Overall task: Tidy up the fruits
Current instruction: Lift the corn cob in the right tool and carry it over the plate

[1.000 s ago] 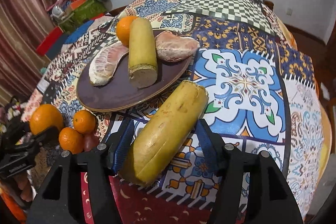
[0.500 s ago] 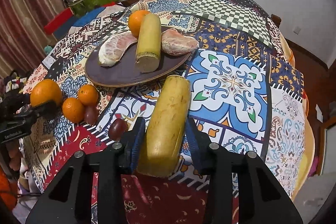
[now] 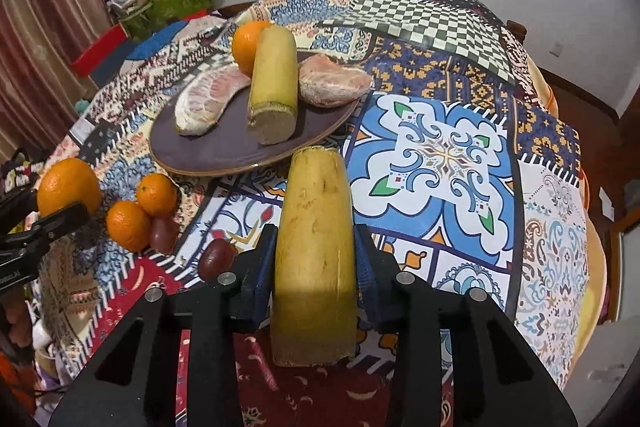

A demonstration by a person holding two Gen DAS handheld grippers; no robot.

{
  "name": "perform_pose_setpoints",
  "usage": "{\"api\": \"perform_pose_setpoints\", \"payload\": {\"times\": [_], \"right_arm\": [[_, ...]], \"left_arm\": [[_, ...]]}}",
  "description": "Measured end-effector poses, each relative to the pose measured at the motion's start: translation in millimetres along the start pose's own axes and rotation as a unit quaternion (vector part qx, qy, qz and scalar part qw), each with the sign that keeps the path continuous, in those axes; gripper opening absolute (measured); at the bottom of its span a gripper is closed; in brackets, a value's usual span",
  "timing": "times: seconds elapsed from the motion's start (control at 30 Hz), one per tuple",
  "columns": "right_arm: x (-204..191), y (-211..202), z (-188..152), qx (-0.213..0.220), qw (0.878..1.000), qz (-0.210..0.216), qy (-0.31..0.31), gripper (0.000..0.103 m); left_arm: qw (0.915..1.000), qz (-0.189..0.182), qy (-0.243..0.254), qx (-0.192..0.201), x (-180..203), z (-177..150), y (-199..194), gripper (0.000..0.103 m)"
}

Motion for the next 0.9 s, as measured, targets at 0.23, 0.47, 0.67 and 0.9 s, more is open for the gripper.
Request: {"api": "perform_pose_setpoints", "payload": {"times": [0.23,0.47,0.67,0.9], "right_arm": [[-0.3,-19.1,4.9,0.032,0.999,0.003,0.008,0.034],[-6.6,-39.0,21.6,0.067,0.998,0.008,0.004,0.034],[-21.8,-46.3,39.0,0.095,0.995,0.018,-0.004,0.034],[-45.4,-31.4,59.9,0.102,0.994,0.036,-0.019,0.034]], "left_arm": [[0.9997,-0.003,0.002,0.026,3.3,14.3,-13.5,0.066],[0.9986,-0.005,0.0,0.052,3.0,31.7,-24.4,0.066],[0.9972,-0.002,0.0,0.075,-1.6,49.0,-33.1,0.066],[0.9957,0.004,0.002,0.093,-10.5,66.6,-32.8,0.066]]}}
Point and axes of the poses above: each gripper's, at about its wrist camera, not at the fingertips, and y roughly the way its jaws point, x to its right, z to its top, the point moved 2 cm from there along y, roughly the way its jaws point, and after that the axes turned 1 degree about y, right-handed, at the moved point
